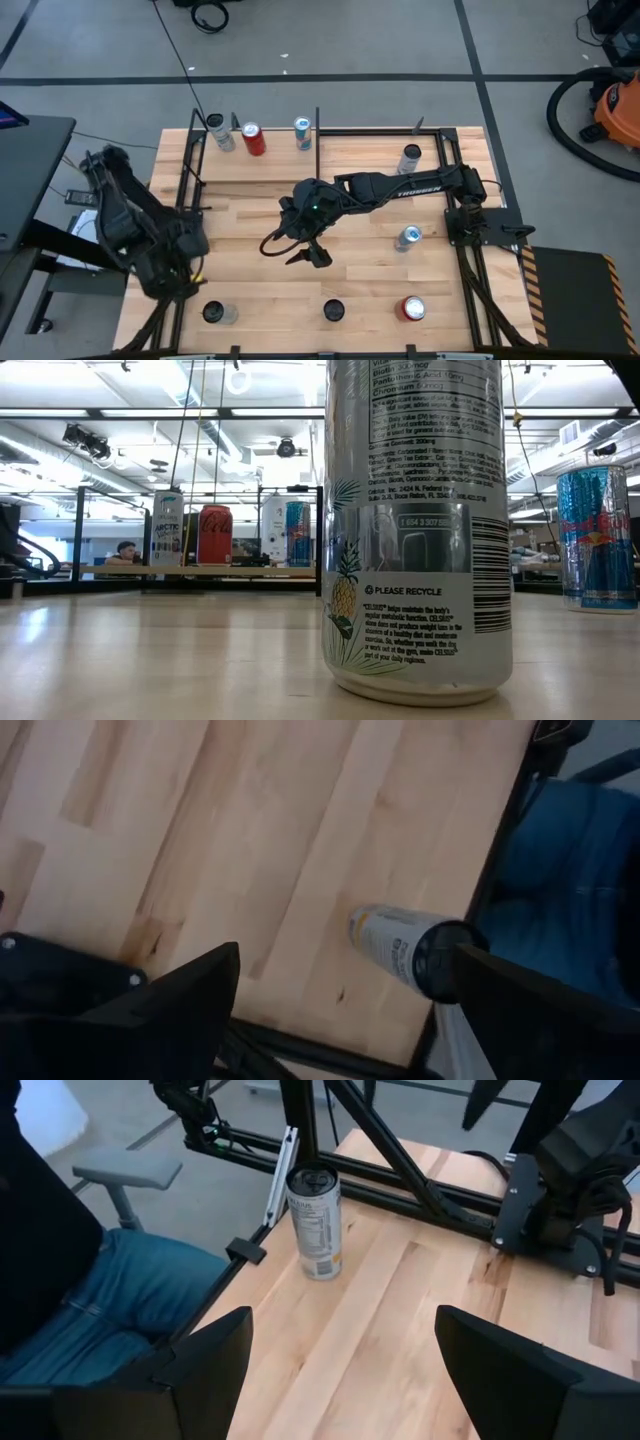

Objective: Place canned beverage on shelf
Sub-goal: Put the white-yellow soda can on the shelf

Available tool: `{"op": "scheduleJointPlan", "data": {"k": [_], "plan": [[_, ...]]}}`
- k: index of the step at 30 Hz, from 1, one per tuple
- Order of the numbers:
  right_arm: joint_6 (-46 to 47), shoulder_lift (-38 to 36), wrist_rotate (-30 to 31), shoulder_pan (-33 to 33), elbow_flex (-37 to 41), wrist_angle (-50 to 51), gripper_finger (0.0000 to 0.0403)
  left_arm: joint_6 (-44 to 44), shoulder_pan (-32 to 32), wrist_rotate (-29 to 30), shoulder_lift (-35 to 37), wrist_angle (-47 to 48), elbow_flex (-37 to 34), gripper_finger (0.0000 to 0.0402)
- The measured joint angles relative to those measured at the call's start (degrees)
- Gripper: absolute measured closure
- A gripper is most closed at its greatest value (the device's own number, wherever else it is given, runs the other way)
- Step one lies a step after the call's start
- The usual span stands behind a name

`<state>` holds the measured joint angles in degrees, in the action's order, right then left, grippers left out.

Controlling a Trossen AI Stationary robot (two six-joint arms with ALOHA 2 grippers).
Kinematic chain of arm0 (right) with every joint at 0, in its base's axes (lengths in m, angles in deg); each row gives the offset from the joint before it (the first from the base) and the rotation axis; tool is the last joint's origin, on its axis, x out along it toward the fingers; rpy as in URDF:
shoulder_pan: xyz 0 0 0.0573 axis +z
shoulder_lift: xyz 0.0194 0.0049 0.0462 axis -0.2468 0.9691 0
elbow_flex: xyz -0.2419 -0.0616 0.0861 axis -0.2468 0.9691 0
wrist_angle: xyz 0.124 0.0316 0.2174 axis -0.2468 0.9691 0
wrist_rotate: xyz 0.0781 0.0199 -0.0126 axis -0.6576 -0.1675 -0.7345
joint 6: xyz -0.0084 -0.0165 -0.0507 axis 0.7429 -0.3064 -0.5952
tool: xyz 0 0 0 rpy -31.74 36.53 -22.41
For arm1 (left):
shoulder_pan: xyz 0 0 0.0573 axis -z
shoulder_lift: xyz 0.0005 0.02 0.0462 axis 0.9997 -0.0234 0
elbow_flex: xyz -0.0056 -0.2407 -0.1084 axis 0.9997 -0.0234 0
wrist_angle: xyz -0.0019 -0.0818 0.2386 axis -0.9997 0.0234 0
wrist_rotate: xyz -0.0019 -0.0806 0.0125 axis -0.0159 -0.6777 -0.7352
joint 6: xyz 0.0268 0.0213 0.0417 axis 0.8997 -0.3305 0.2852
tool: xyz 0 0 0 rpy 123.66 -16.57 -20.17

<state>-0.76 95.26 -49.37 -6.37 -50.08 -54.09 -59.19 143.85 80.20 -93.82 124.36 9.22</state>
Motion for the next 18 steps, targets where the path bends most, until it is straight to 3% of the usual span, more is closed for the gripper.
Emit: {"op": "scheduleJointPlan", "data": {"k": [10,18], "plan": [[-0.4,0.0,0.0,0.0,0.0,1.9,0.008,-13.1,11.1,0.3,-7.9,0.1,0.0,0.0042],[-0.7,0.0,-0.2,0.0,0.0,3.0,0.008,-22.8,14.5,0.7,-13.0,-3.0,0.0,0.0042]]}}
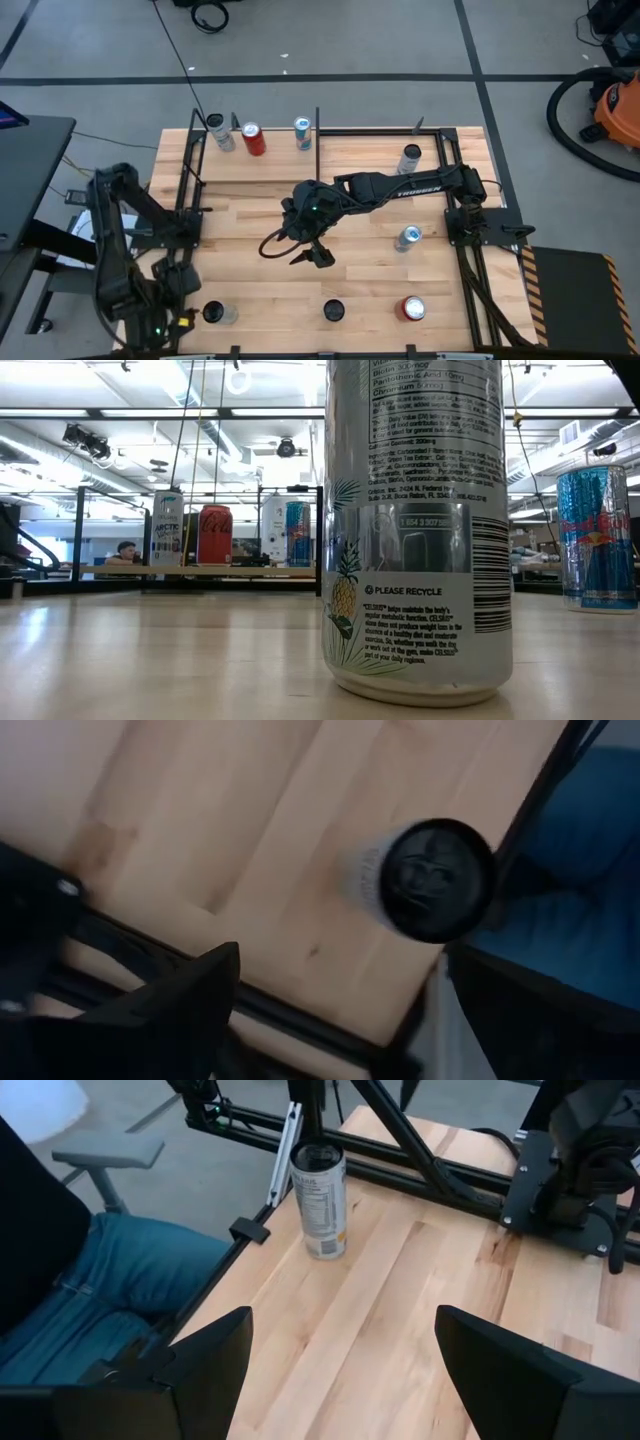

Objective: Place canned beverage on shelf
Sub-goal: Put the white-yellow soda can on the shelf

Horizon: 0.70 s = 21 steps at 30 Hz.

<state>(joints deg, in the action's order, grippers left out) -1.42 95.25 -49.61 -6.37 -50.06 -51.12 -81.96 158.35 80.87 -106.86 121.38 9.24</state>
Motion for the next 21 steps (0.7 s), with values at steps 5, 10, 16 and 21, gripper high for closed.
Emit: {"op": "scheduleJointPlan", "data": {"k": [5,10,16,21], "plan": [[-1.3,0.0,-0.2,0.0,0.0,0.4,0.008,-6.5,1.6,0.0,-2.4,-4.3,0.0,0.0042],[-1.5,0.0,-0.2,0.0,0.0,1.3,0.008,-11.9,2.6,0.1,-4.8,-6.5,0.0,0.0042],[-1.5,0.0,-0.3,0.0,0.0,1.9,0.008,-13.5,2.8,0.1,-8.7,-10.4,0.0,0.0042],[-2.5,0.0,-0.3,0.0,0.0,1.9,0.008,-13.5,3.1,3.7,-13.5,-11.5,0.0,0.0042]]}}
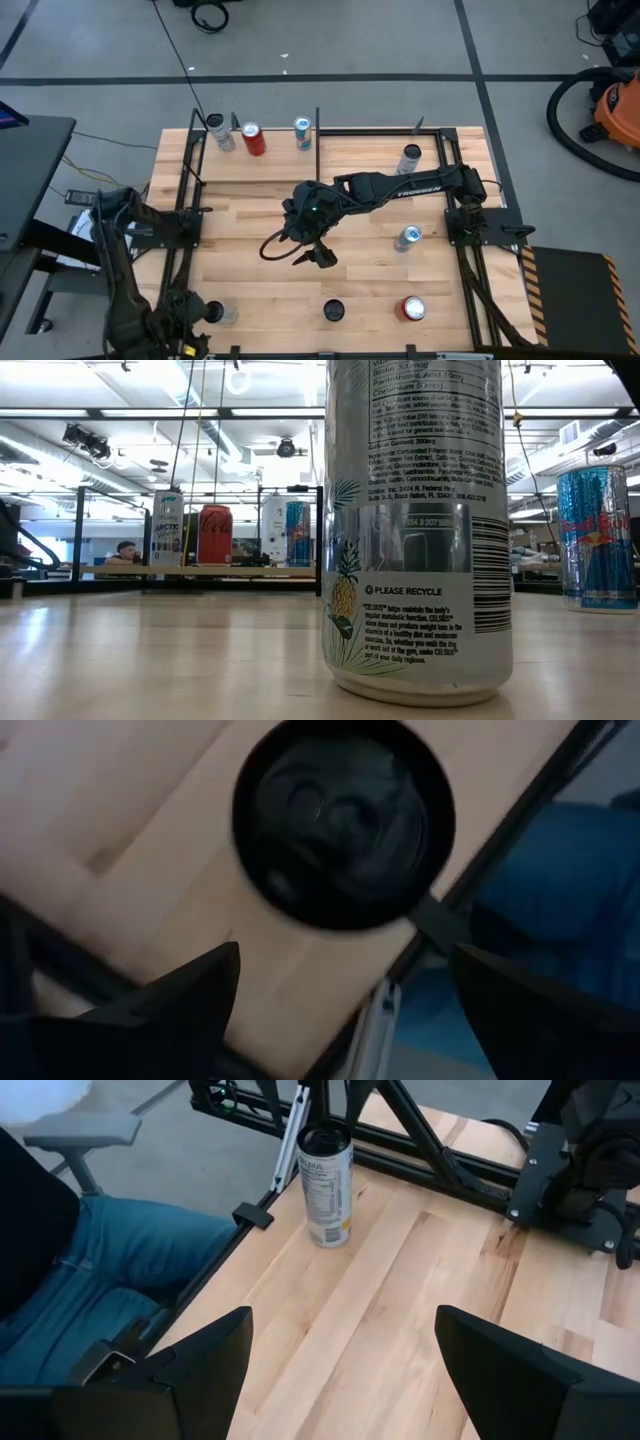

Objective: Place canned beverage on shelf
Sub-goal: Put the white-yellow soda can on the shelf

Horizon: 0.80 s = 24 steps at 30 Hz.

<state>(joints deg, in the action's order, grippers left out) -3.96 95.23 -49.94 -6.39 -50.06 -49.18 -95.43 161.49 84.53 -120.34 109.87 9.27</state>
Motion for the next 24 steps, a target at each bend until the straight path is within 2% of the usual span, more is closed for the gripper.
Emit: {"op": "scheduleJointPlan", "data": {"k": [8,14,21,24], "plan": [[-1.9,0.0,0.0,0.0,0.0,0.1,0.008,-4.6,2.1,3.5,-6.4,-1.7,0.0,0.0042],[-1.9,0.0,0.0,0.0,0.0,0.0,0.008,-7.5,3.6,11.9,-11.0,-1.7,0.0,0.0042],[-1.9,0.0,0.0,0.0,0.0,0.0,0.008,-9.0,3.9,12.5,-15.0,-1.0,0.0,0.0042],[-1.9,0.0,0.0,0.0,0.0,0.0,0.008,-9.4,3.9,15.0,-15.7,0.3,0.0,0.0042]]}}
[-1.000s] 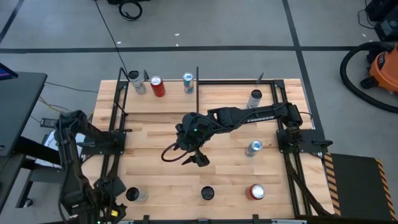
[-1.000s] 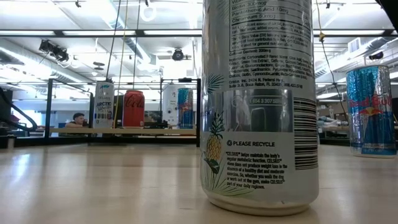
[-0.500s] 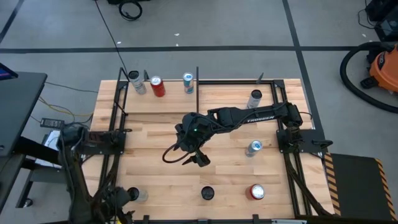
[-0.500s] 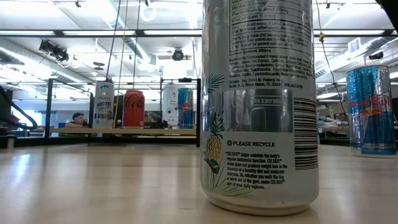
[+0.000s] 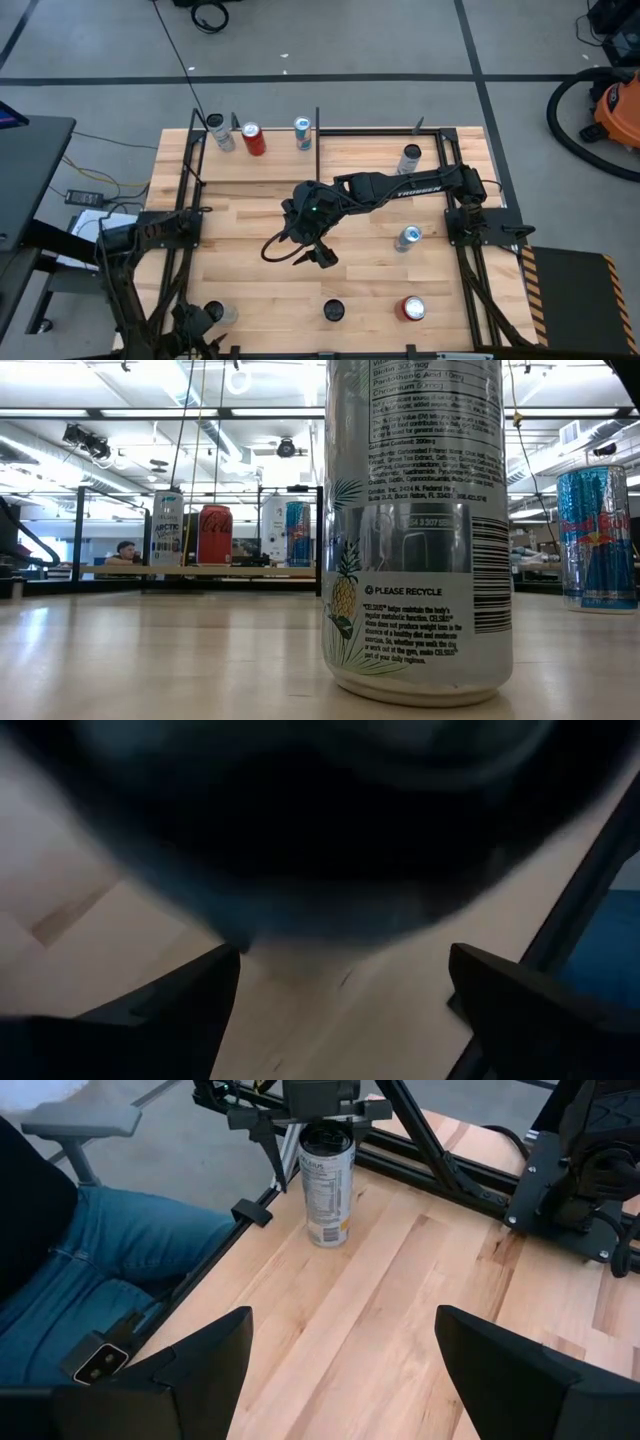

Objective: Place canned beverage on shelf
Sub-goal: Put the white-yellow soda can on the shelf

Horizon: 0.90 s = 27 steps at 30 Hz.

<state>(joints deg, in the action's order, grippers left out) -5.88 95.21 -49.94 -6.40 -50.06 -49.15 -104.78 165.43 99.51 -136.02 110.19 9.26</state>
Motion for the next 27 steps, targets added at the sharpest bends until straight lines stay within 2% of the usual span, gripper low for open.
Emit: {"op": "scheduleJointPlan", "data": {"k": [12,21,27], "plan": [[0.0,0.0,-1.7,0.0,0.0,0.2,0.008,-0.2,-0.3,7.1,-0.6,2.6,0.0,0.0042],[0.0,0.0,-2.9,0.0,0.0,0.2,0.008,-3.0,-2.4,7.9,-6.3,3.6,0.0,0.0042],[0.0,0.0,-2.9,0.0,0.0,0.1,0.008,-5.7,-2.4,7.8,-6.9,5.9,0.0,0.0042]]}}
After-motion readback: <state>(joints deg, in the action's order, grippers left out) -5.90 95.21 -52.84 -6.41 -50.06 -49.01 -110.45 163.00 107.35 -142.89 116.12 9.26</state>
